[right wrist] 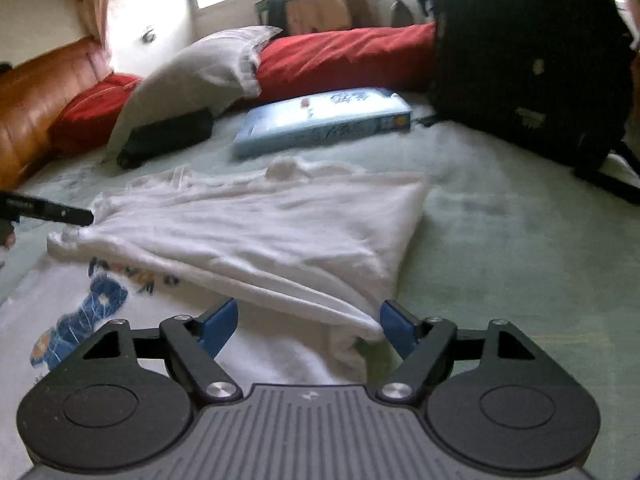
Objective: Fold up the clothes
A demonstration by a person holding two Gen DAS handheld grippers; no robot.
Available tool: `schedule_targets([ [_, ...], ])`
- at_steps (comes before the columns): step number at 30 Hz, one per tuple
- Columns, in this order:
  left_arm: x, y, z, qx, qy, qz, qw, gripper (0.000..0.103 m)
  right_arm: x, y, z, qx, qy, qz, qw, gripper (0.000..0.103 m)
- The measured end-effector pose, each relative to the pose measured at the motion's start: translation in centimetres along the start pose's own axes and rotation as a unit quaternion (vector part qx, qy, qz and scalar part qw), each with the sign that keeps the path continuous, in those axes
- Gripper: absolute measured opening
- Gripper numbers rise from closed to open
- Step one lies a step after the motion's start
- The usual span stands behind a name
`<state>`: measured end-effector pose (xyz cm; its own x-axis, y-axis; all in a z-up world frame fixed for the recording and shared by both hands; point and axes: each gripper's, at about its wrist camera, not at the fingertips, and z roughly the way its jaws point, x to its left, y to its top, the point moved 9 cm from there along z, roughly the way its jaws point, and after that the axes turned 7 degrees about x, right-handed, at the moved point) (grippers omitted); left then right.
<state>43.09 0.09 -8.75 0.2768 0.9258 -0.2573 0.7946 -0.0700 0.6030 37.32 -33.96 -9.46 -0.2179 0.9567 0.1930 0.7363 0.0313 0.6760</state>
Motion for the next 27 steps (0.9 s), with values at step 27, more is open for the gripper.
schedule_targets([
  [27,0.7,0.8,1.4,-0.013,0.051,0.024,0.9983,0.077,-4.3,5.9,5.0,0.011,-0.069,0.023,0.997,0.075],
])
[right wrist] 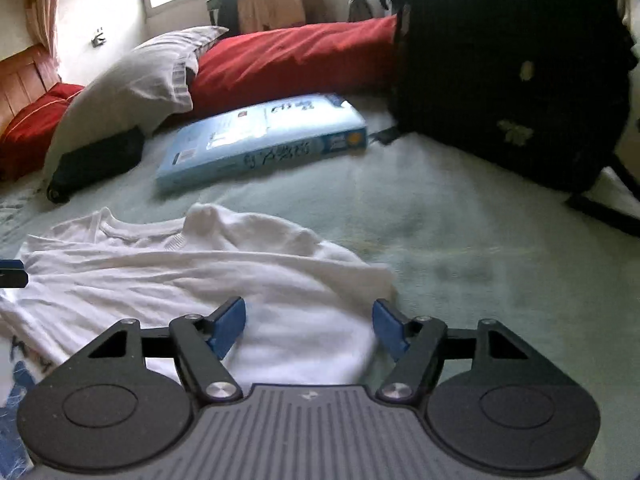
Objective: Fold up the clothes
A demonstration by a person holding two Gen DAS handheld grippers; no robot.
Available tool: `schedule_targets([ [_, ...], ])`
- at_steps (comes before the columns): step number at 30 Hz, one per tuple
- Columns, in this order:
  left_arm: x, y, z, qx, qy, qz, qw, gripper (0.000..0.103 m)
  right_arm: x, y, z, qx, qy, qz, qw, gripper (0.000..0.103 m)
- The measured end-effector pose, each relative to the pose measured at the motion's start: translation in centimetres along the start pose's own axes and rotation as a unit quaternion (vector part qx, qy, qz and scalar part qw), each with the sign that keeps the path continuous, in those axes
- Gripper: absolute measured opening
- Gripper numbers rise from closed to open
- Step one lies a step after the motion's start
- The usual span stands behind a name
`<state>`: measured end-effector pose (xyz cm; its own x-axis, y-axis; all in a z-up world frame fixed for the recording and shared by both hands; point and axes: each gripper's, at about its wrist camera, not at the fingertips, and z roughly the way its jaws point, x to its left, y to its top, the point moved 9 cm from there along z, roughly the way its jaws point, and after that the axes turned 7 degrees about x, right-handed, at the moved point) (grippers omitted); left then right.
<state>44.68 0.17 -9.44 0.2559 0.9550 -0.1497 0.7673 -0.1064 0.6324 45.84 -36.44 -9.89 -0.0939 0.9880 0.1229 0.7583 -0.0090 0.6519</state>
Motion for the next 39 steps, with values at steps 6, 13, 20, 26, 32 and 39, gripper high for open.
schedule_targets([
  [6,-2.6,-0.5,-6.2,-0.021,0.020,0.089,0.9956,0.086,3.0,-1.3,-7.2,-0.009,0.008,-0.050,0.999,0.084],
  [13,-6.3,-8.0,-10.1,0.013,0.011,0.161,0.9867,0.091,9.8,-8.2,-11.5,0.022,0.055,-0.110,0.992,0.093],
  [20,-7.5,-17.5,-10.0,0.047,0.000,0.122,0.9914,0.093,12.6,-16.8,-10.6,0.056,0.012,-0.126,0.990,0.098],
  [26,-7.5,-21.3,-13.5,0.033,0.015,0.108,0.9935,0.097,11.6,-20.2,-12.9,0.027,-0.009,-0.072,0.997,0.103],
  [32,-7.5,-23.8,-16.1,0.028,0.044,0.114,0.9921,0.097,11.7,-22.2,-15.1,0.023,-0.026,-0.054,0.998,0.103],
  [39,-9.6,-23.0,-17.0,-0.006,0.024,0.122,0.9922,0.097,15.8,-22.5,-16.7,-0.001,0.018,-0.102,0.995,0.103],
])
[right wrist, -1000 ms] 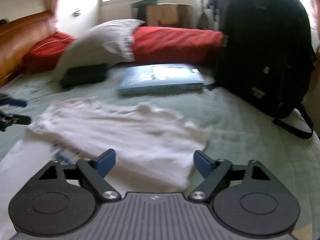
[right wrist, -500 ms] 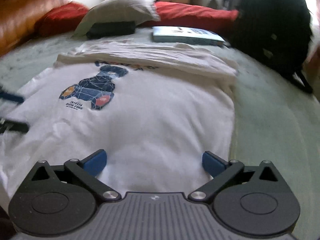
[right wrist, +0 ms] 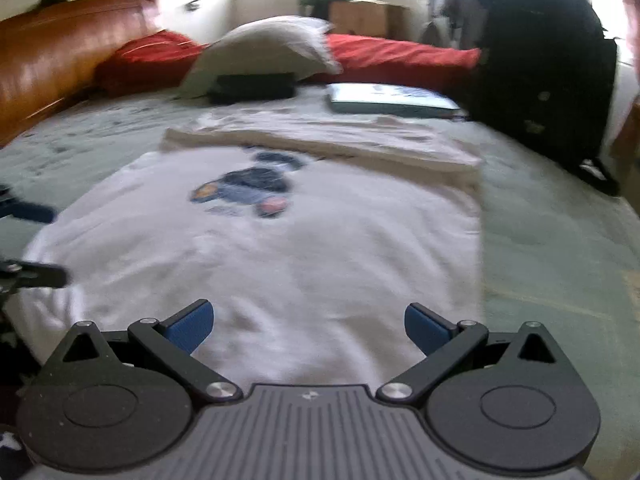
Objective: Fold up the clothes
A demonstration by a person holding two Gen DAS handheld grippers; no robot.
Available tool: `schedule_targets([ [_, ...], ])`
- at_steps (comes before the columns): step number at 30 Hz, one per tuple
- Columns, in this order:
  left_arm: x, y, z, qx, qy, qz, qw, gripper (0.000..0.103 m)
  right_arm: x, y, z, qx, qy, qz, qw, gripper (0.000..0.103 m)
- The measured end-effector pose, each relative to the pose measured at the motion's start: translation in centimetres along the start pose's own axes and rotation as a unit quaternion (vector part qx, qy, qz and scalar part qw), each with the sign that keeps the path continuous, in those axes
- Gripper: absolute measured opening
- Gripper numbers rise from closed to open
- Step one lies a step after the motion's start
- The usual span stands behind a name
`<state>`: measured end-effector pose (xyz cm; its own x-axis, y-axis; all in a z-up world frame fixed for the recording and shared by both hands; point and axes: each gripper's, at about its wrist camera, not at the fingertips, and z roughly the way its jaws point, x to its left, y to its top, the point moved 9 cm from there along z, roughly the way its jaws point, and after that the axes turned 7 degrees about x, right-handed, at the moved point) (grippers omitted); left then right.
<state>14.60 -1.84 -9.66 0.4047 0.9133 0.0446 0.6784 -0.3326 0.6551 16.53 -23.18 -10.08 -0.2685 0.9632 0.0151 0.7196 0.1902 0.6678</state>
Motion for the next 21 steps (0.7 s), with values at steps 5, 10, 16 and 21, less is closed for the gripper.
schedule_targets([
  [5,0.3,-1.6,1.3,0.001,0.001,-0.015,0.9999,0.098,0.0,-2.6,1.3,0.022,0.001,0.009,1.000,0.103],
  [10,1.6,-3.4,0.4,-0.006,0.005,-0.028,0.9996,0.102,-0.9,-4.8,-0.4,0.007,0.015,0.000,1.000,0.103],
  [16,-0.4,-2.0,-2.1,-0.024,0.006,0.000,0.9997,0.102,0.2,-3.7,-2.5,-0.008,0.014,-0.003,1.000,0.103],
  [21,-3.5,-2.3,-1.6,-0.013,-0.002,0.036,0.9993,0.102,2.9,-3.1,-2.1,-0.011,0.039,-0.032,0.999,0.103],
])
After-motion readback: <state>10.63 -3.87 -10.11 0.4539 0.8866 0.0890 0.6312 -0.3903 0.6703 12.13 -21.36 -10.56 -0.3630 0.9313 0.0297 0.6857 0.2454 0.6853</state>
